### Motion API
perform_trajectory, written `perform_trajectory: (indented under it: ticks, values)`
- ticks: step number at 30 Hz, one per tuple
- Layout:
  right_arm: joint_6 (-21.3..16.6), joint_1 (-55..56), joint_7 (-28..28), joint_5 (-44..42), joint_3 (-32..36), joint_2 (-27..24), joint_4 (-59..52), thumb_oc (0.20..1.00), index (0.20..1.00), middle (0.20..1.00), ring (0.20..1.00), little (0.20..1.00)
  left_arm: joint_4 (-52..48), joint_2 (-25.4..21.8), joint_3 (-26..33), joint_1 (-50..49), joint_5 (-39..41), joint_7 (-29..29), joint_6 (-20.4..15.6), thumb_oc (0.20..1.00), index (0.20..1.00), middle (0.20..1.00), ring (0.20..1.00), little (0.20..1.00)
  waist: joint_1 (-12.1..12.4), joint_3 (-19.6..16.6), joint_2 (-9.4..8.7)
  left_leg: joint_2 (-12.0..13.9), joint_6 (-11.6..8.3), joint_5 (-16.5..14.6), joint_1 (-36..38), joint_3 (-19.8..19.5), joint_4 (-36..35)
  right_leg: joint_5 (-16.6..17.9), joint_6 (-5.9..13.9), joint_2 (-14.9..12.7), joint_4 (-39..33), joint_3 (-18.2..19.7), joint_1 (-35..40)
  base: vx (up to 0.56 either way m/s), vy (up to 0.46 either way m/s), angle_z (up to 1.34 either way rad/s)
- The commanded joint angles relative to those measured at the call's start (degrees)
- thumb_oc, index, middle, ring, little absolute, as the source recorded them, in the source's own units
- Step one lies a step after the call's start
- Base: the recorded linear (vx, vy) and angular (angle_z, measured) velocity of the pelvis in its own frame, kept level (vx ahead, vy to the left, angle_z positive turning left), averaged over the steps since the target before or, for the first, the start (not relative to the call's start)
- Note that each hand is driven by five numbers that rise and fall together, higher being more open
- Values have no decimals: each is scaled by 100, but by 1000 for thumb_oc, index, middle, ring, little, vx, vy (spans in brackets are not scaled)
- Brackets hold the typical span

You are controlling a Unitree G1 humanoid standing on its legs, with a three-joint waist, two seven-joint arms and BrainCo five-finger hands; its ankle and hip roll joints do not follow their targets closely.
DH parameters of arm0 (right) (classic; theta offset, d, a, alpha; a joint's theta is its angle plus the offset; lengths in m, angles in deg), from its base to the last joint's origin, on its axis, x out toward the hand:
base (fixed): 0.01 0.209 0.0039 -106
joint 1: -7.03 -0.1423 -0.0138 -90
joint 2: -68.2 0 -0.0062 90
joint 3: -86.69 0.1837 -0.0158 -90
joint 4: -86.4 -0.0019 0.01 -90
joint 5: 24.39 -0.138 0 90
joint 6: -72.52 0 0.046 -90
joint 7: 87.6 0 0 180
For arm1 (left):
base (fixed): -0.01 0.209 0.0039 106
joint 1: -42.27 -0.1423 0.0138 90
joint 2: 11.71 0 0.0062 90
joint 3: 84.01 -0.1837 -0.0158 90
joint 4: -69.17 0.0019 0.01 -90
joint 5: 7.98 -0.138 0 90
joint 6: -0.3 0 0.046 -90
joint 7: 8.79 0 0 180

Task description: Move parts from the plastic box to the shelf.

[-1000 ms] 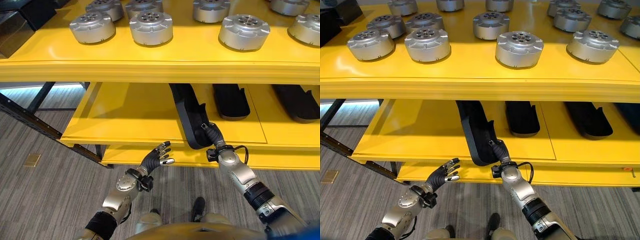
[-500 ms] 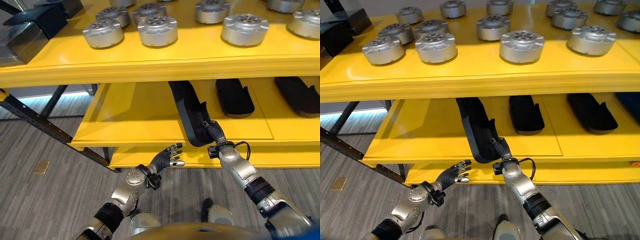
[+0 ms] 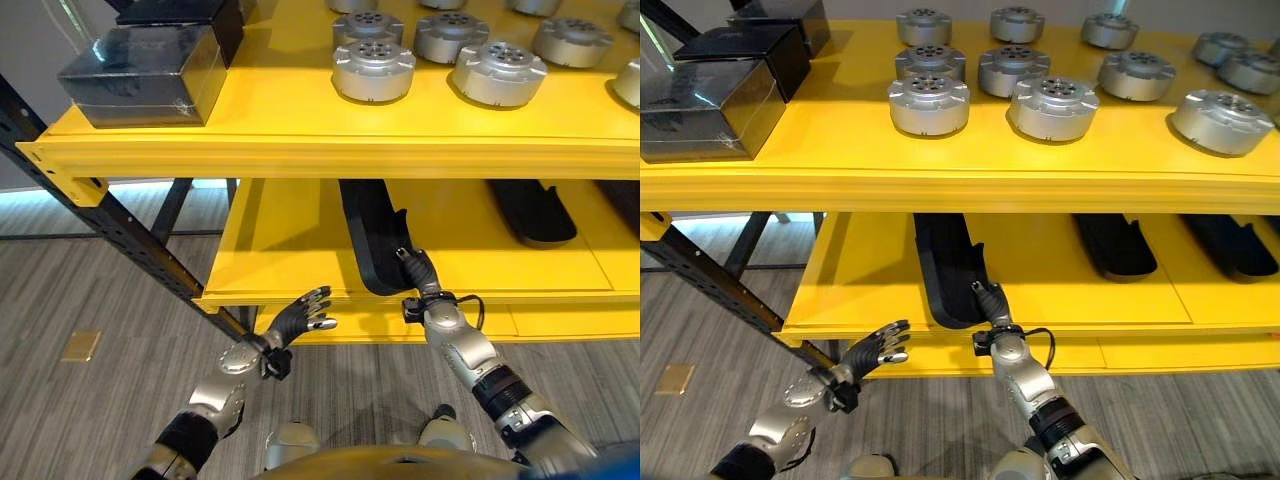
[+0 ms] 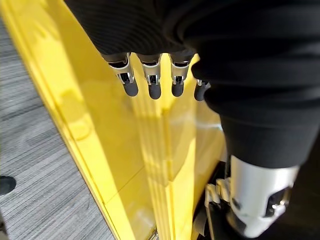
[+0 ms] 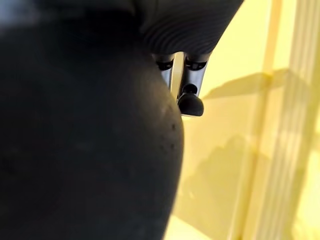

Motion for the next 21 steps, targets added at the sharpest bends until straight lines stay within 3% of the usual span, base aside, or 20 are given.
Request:
perform_trajectory:
  ticks: [1,3,10,21]
  values:
    - [-553,-335,397,43,401,-252,-377,200,200,200,200,200,-629,146,-135,194,-120,128,-127,1000,1000,1000,1000,1000,-173,39,223,-1,233,430,-284,-922,-76,-2132,263,776,292,849,512,-1,-135,125]
    - [-597,-332,313,159,479,-336,-331,200,200,200,200,200,-619,160,-88,157,-23,173,-162,1000,1000,1000,1000,1000,-143,14,211,31,161,507,-293,-905,-132,-2142,248,846,112,827,626,10,-77,109]
    - [-264,-621,117,250,749,-719,13,200,200,200,200,200,-661,329,34,-63,128,82,-54,1000,1000,1000,1000,1000,-26,-129,174,285,-157,700,-245,-798,-298,-2257,99,984,-374,506,1094,69,-52,-5]
    - [120,-1509,329,201,962,-942,512,200,200,200,200,200,-740,291,-75,92,623,144,125,1000,1000,1000,1000,1000,133,55,186,376,-210,675,-413,-831,-85,-2315,39,984,-214,380,1004,20,-4,-3]
